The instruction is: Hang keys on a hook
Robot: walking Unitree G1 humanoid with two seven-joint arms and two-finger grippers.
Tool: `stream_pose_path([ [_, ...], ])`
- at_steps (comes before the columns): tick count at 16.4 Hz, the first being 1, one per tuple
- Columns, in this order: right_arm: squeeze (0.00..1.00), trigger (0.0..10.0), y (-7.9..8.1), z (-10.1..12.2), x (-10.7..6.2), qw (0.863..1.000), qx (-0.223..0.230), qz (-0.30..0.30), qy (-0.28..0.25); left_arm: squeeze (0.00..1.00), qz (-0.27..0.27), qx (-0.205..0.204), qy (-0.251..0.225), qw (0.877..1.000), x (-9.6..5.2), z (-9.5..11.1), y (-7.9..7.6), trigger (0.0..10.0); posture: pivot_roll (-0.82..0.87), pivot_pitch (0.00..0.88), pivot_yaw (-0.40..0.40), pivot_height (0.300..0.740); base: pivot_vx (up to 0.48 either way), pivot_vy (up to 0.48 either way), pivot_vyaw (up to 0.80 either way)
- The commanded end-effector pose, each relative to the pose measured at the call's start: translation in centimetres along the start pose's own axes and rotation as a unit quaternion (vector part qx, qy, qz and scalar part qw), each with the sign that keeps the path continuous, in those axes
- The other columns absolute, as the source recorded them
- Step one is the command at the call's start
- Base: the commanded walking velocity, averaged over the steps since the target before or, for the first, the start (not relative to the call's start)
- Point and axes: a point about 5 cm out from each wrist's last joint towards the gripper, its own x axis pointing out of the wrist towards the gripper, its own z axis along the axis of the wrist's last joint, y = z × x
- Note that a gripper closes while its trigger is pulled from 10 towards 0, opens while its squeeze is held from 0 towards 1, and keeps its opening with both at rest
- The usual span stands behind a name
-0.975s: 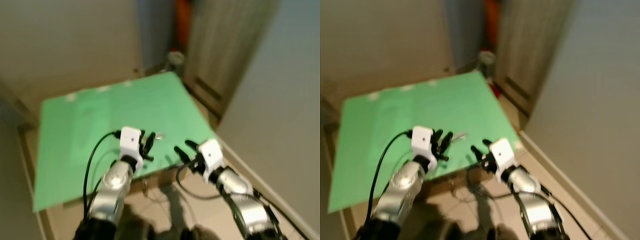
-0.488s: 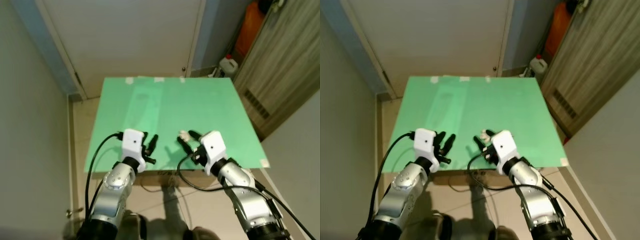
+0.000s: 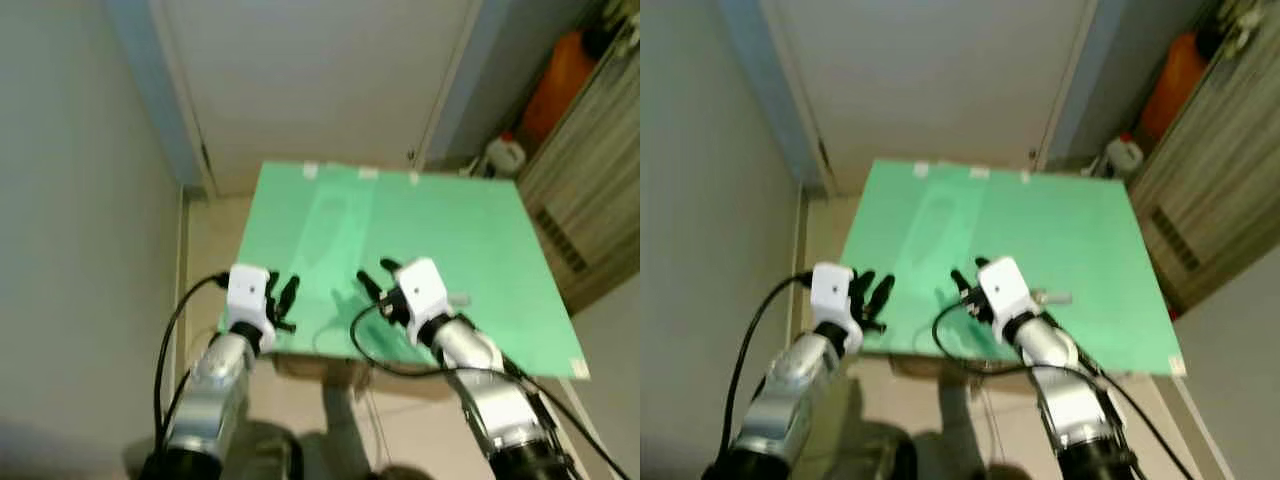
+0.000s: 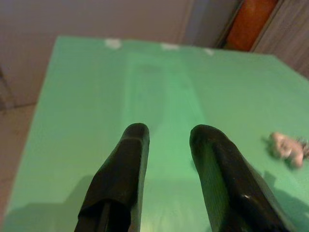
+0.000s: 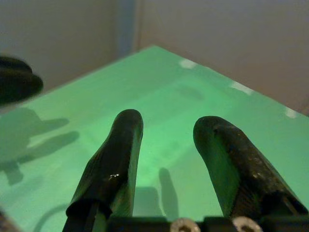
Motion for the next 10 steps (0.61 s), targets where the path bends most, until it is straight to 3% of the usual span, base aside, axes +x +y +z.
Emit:
stream_pose_path([
  [1, 0.00, 10.0, -0.75, -1.03, -0.52, 0.999, -0.008, -0.020, 0.033, 0.00, -0.029, -0.008, -0.016, 0.999, 0.37, 0.64, -1.36, 10.0, 0.01, 0.143, -0.007, 0.740, 0.000, 0.000, 0.00],
  [2, 0.00, 10.0, -0.82, -1.45, -0.38, 0.998, -0.028, -0.032, 0.049, 0.00, -0.029, 0.007, -0.009, 1.000, 0.37, 0.61, -1.43, 10.0, 0.01, 0.143, -0.007, 0.740, 0.000, 0.000, 0.00],
  [3, 0.00, 10.0, -0.63, -1.34, -0.37, 0.999, -0.015, -0.026, 0.040, 0.00, -0.038, 0.028, -0.001, 0.999, 0.18, 0.47, -1.48, 10.0, 0.02, 0.145, -0.008, 0.740, 0.000, -0.349, 0.00],
  [6, 0.00, 10.0, -0.37, -1.05, -0.35, 0.999, -0.003, -0.015, 0.032, 0.00, -0.042, 0.013, -0.008, 0.999, 0.08, 0.51, -1.65, 10.0, 0.02, 0.148, -0.011, 0.740, 0.000, -0.461, 0.00],
  [10, 0.00, 10.0, 0.08, -1.72, -0.39, 0.995, -0.072, 0.017, 0.063, 0.00, -0.045, 0.010, -0.003, 0.999, -0.07, 0.36, -1.90, 10.0, 0.02, 0.151, -0.013, 0.740, 0.000, -0.461, 0.00],
])
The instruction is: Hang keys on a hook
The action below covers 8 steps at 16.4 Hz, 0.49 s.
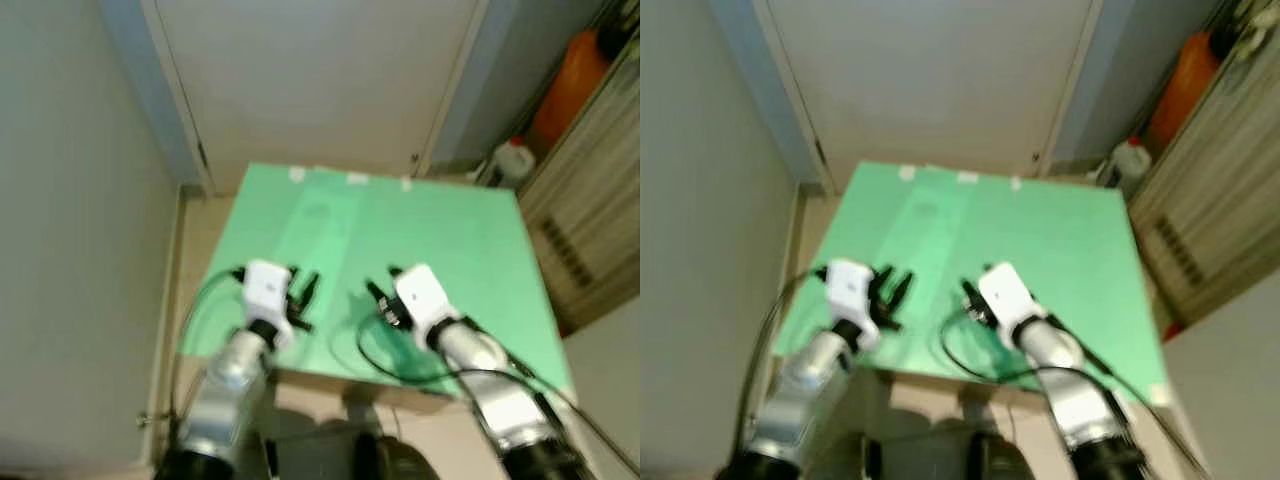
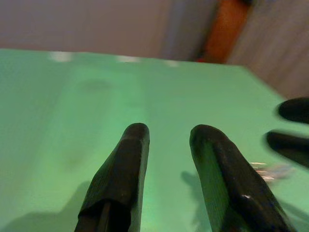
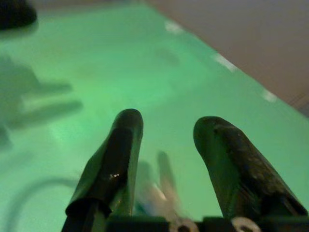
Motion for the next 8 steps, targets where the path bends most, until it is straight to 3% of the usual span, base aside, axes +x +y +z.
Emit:
stream_pose_path([
  [1, 0.00, 10.0, 1.0, -0.4, 0.2, 0.999, -0.019, 0.023, 0.016, 0.00, 0.004, -0.002, 0.009, 1.000, -0.2, -0.3, 0.4, 10.0, 0.02, 0.153, -0.016, 0.740, 0.000, -0.461, 0.00],
  [4, 0.00, 10.0, 1.8, -1.3, 0.9, 0.995, -0.073, 0.037, 0.056, 0.00, 0.029, -0.010, 0.021, 0.999, 0.0, -0.5, 0.7, 10.0, 0.01, 0.160, -0.014, 0.740, 0.000, 0.000, 0.00],
  [5, 0.00, 10.0, 1.9, -1.4, 1.2, 0.995, -0.072, 0.034, 0.062, 0.00, 0.030, -0.010, 0.022, 0.999, 0.0, -0.6, 0.8, 10.0, 0.01, 0.161, -0.014, 0.740, 0.000, 0.000, 0.00],
  [6, 1.00, 10.0, 1.8, -1.7, 1.6, 0.994, -0.079, 0.026, 0.075, 0.00, 0.031, -0.009, 0.024, 0.999, -0.1, -0.6, 0.8, 10.0, 0.01, 0.166, -0.013, 0.740, 0.000, 0.000, 0.00],
  [8, 1.00, 10.0, 1.1, -1.9, 2.5, 0.990, -0.108, -0.013, 0.091, 0.00, 0.032, -0.010, 0.025, 0.999, -0.1, -0.6, 0.8, 10.0, 0.02, 0.175, -0.012, 0.740, 0.000, 0.000, 0.00],
])
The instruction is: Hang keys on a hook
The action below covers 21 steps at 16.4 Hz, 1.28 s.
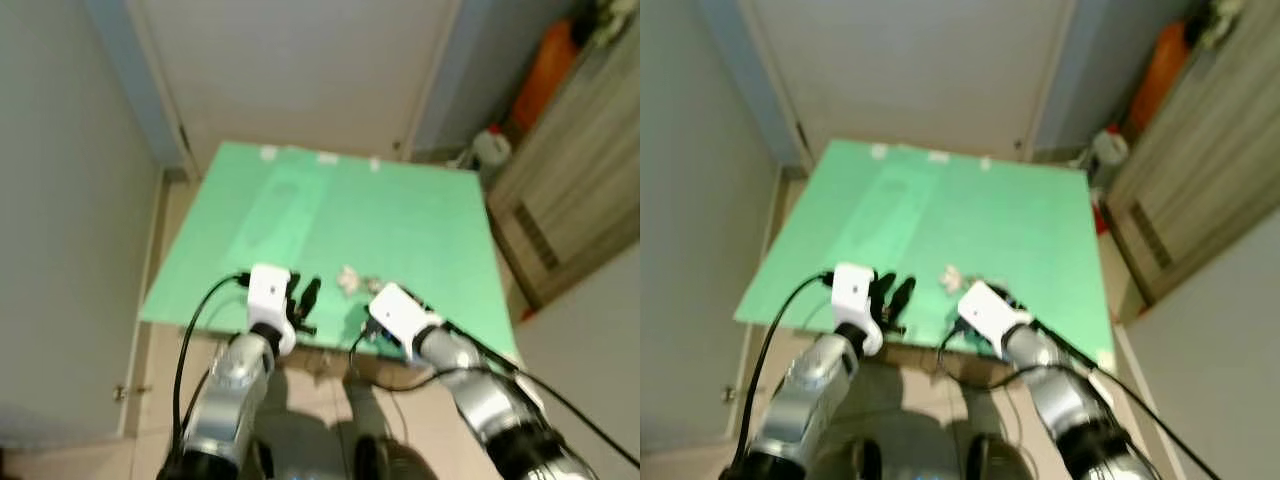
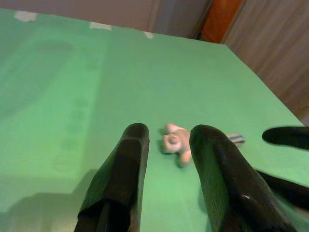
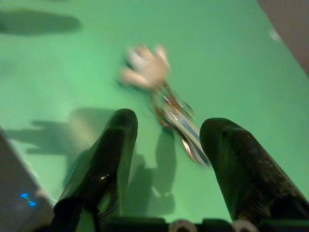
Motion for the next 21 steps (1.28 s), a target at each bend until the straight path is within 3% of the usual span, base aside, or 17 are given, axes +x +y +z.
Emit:
stream_pose_path([
  [1, 0.19, 10.0, -0.5, 0.0, 0.5, 1.000, -0.013, -0.025, 0.014, 0.00, 0.003, 0.003, 0.004, 1.000, -0.2, 0.0, 0.1, 10.0, 0.02, 0.178, -0.013, 0.740, 0.000, 0.000, 0.00],
  [2, 0.00, 10.0, -0.5, -0.2, 0.8, 0.999, -0.022, -0.025, 0.023, 0.00, 0.001, 0.002, 0.004, 1.000, -0.3, 0.0, 0.0, 10.0, 0.02, 0.187, -0.014, 0.740, 0.000, 0.000, 0.00],
  [8, 0.00, 10.0, 0.9, 1.0, 1.8, 0.999, -0.037, 0.005, -0.004, 0.00, 0.004, 0.004, 0.010, 1.000, -2.0, -0.3, -0.5, 10.0, 0.05, 0.274, -0.018, 0.740, 0.000, 0.000, 0.00],
  [17, 0.00, 10.0, 1.3, 1.8, 2.7, 0.998, -0.058, -0.025, -0.016, 0.00, 0.025, 0.008, 0.015, 1.000, -4.4, 0.0, -0.5, 10.0, 0.10, 0.356, -0.028, 0.740, 0.000, 0.000, 0.00],
  [18, 0.00, 8.3, 1.2, 2.1, 2.8, 0.998, -0.055, -0.032, -0.022, 0.00, 0.027, 0.008, 0.015, 0.999, -4.6, 0.1, -0.5, 10.0, 0.11, 0.364, -0.029, 0.740, 0.000, 0.000, 0.00],
  [21, 0.00, 8.1, 1.2, 3.3, 3.2, 0.997, -0.046, -0.050, -0.049, 0.00, 0.030, 0.008, 0.016, 0.999, -5.0, 0.3, -0.6, 10.0, 0.12, 0.375, -0.031, 0.740, 0.000, 0.000, 0.00],
])
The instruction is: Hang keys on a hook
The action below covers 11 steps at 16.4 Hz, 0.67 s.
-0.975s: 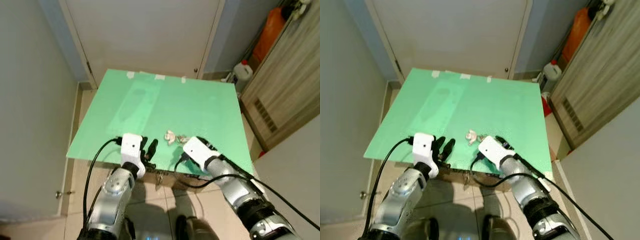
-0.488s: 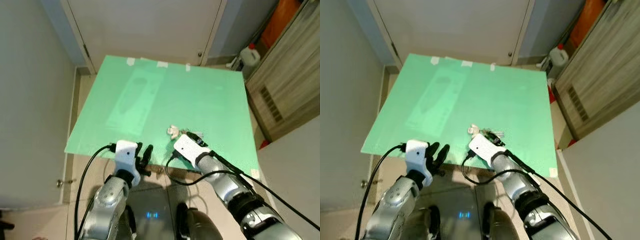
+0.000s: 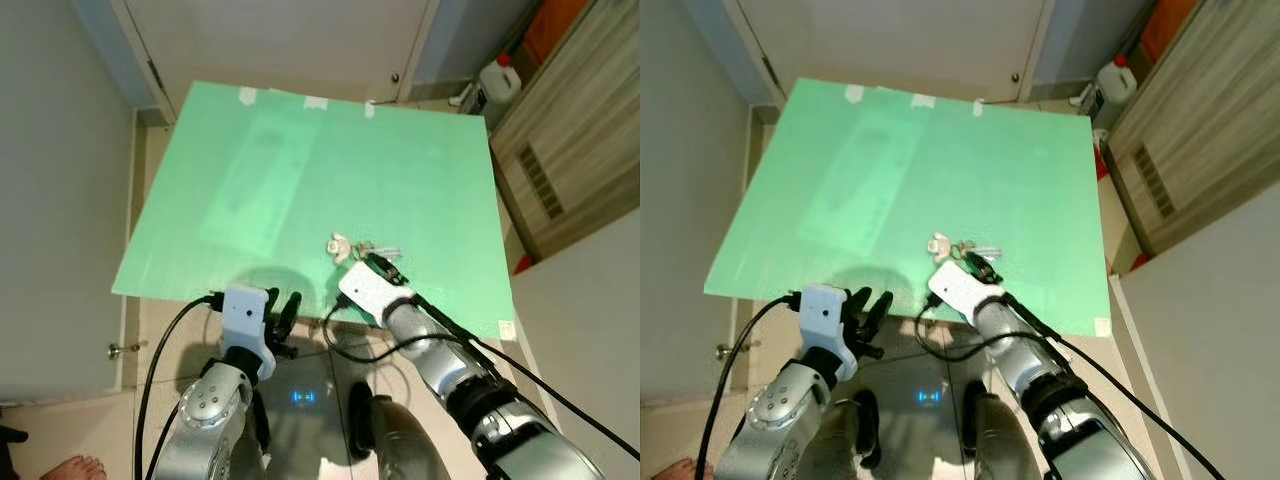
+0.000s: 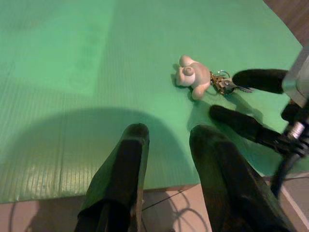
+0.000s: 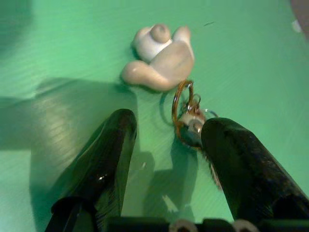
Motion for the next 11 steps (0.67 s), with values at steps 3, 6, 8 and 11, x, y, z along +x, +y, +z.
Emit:
stream_pose_path([
  [3, 0.00, 10.0, 0.2, 0.8, 0.5, 1.000, 0.003, -0.007, -0.011, 0.00, 0.004, -0.001, 0.017, 1.000, -0.9, -0.3, -0.4, 10.0, 0.12, 0.390, -0.030, 0.740, 0.000, 0.000, 0.00],
  [6, 0.00, 6.7, 0.3, 1.4, 0.8, 1.000, -0.009, -0.006, -0.020, 0.00, 0.004, -0.003, 0.020, 1.000, -1.1, -0.1, -0.5, 10.0, 0.12, 0.396, -0.031, 0.740, 0.000, 0.000, 0.00],
  [8, 0.00, 0.0, 0.1, 1.6, 0.9, 1.000, -0.018, -0.013, -0.021, 0.00, 0.004, -0.006, 0.022, 1.000, -1.2, -0.1, -0.7, 10.0, 0.12, 0.398, -0.032, 0.740, 0.000, 0.000, 0.00],
  [11, 0.00, 0.0, -0.2, 1.1, 0.8, 1.000, -0.018, -0.017, -0.015, 0.00, 0.003, -0.008, 0.024, 1.000, -1.2, 0.0, -0.8, 10.0, 0.12, 0.398, -0.032, 0.740, 0.000, 0.000, 0.00],
])
